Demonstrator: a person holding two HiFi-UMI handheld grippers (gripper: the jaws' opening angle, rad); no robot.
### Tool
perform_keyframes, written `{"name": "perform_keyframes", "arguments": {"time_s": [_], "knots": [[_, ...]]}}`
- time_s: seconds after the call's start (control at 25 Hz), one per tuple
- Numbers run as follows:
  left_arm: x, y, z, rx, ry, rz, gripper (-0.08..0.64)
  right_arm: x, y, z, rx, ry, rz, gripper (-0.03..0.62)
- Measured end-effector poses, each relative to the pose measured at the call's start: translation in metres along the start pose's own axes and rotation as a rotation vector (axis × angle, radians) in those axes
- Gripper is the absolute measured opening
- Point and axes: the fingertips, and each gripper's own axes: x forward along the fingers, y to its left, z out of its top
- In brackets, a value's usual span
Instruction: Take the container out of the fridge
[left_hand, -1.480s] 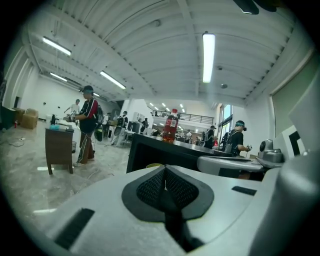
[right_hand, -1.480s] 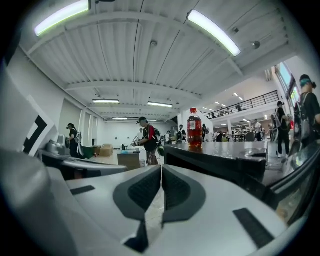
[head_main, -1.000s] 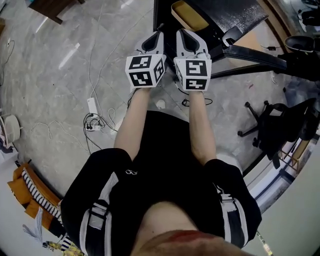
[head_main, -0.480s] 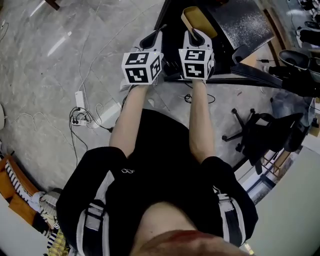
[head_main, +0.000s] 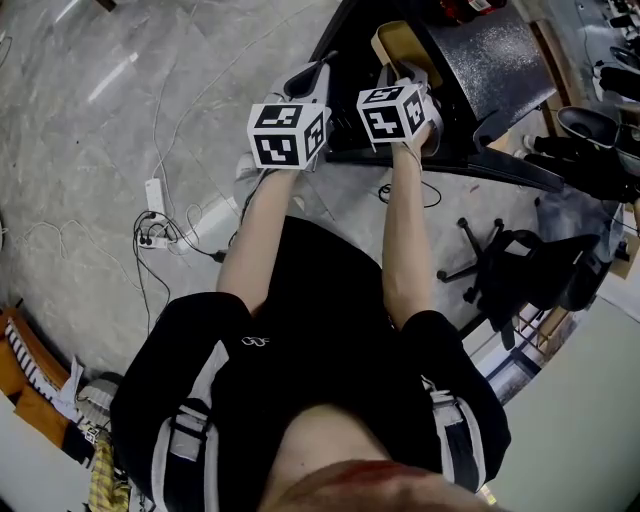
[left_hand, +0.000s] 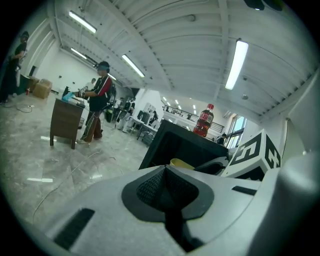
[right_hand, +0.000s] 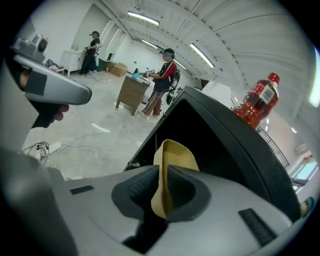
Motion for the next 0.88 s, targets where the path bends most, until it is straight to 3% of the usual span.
{"name": "perform_keyframes", "arguments": {"time_s": [0.32, 0.48, 0.6, 0.88], "knots": [[0.011, 0.005, 0.007, 0.004, 0.011, -0.017, 0.008, 0.02, 0.005, -0.014, -0.002, 0.082, 0.045, 0.017], [0.012, 0.007, 0.011, 0.012, 0.013, -0.019, 0.008, 0.018, 0.006, -0.01, 0.016, 0.069, 0.046, 0.015], [0.01, 0.007, 0.013, 0.016, 0.011, -0.017, 0.008, 0.007, 0.009, -0.002, 0.071, 0.012, 0.065, 0.015], [-0.005, -0.003, 0.015, 0.041, -0.005, -0.005, 0.008, -0.036, 0.02, 0.02, 0.317, -0.215, 0.164, 0.015]]}}
